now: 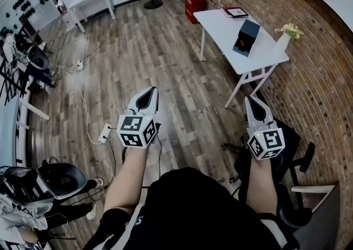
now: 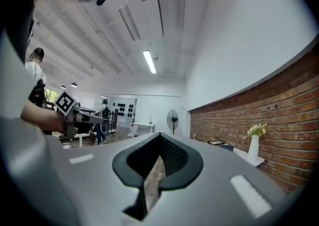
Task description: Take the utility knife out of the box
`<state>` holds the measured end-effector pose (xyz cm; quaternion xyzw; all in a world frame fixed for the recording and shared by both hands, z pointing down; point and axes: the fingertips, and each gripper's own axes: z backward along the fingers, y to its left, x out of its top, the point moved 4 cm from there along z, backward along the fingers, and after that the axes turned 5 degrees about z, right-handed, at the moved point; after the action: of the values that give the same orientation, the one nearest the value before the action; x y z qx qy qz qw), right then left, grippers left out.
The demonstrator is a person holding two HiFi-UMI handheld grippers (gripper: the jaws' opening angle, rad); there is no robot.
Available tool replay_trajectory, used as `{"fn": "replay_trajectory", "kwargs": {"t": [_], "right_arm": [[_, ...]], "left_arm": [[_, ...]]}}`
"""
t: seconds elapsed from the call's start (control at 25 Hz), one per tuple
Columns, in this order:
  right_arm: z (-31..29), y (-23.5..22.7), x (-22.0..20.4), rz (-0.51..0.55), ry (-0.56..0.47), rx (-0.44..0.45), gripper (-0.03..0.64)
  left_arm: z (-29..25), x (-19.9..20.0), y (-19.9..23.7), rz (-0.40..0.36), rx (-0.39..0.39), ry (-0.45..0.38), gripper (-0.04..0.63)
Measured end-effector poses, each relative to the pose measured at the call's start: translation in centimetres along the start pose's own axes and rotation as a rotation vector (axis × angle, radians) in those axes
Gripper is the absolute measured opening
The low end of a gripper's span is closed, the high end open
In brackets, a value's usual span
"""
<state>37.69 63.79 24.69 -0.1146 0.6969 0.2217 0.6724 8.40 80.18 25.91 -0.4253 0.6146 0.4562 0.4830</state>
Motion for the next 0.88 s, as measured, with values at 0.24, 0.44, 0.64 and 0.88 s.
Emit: {"fn": "replay_trajectory", "kwargs": {"t": [0.24, 0.44, 0.64, 0.88], "right_arm": [[1.8, -0.9, -0.8, -0.084, -0.001, 0.024, 0.0], [1.7, -0.1, -2.3, -0.12, 0.045, 0.08, 0.001], [0.3, 0.4, -3.4, -0.116, 0.099, 0.112, 0.002], [-3.5, -0.4, -5.4, -0.111, 0.163, 0.096, 0.001]], "left_arm": [[-0.2, 0.4, -3.7, -0.045, -0.035, -0.002, 0.006], [0.2, -2.1, -4.2, 0.007, -0.016, 0.041, 0.006], [-1.8, -3.2, -4.3, 0.034, -0.055, 0.054, 0.006], [-6.7, -4.0, -2.2, 0.056, -0.104, 0.074, 0.006]]}}
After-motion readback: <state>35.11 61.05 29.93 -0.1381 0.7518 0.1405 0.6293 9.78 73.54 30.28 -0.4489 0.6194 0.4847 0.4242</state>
